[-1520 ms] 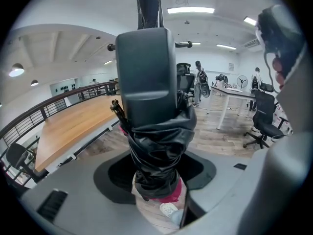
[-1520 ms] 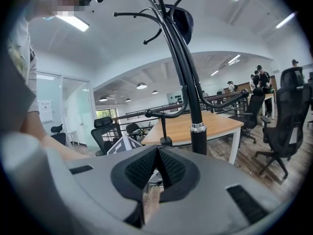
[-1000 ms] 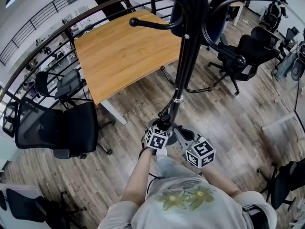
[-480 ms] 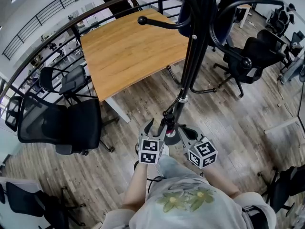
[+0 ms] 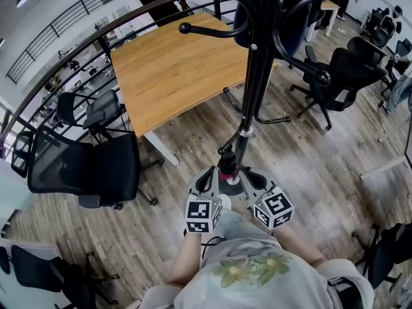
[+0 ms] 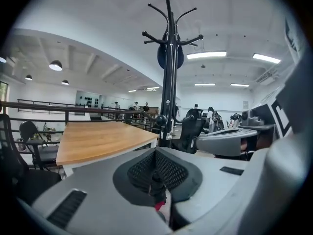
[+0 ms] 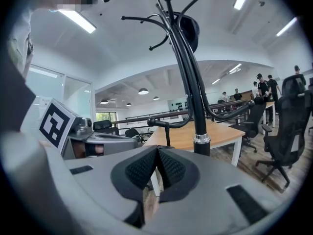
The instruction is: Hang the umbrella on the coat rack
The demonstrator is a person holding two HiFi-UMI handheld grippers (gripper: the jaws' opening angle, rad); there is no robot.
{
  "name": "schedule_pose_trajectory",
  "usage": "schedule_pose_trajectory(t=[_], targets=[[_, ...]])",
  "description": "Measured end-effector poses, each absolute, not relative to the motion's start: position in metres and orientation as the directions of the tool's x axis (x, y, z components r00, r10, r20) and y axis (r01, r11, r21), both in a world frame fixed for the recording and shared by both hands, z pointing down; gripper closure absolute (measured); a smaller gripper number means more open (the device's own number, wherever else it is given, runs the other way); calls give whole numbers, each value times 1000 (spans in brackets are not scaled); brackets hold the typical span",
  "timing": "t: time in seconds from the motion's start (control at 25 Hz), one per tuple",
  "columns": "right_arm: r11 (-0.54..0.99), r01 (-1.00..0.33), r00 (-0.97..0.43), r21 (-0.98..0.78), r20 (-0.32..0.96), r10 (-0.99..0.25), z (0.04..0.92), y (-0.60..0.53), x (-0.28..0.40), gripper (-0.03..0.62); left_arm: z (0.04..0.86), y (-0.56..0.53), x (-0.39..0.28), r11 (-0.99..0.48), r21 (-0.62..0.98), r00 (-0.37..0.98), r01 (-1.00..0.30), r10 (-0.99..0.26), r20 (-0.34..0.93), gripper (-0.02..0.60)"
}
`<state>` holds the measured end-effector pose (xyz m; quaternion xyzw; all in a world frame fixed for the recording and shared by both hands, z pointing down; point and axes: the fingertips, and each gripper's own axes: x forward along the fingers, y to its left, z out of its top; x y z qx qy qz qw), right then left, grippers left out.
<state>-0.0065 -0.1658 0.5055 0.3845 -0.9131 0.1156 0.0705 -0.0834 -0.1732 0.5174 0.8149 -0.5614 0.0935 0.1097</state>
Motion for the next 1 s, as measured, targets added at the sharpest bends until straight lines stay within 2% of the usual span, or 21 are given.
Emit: schedule_pose_trajectory(t=[0.32,1.0], targets=[[707,-693,-719,-142,200,-665,497,-153,-10,591,500,-156,-79,-352,44,353,-935,-908,226,580],[724,-676,-735,-135,203,-648,496,-133,0,591,497,-131,-69,-366,58,369,-929,-899,234,580]])
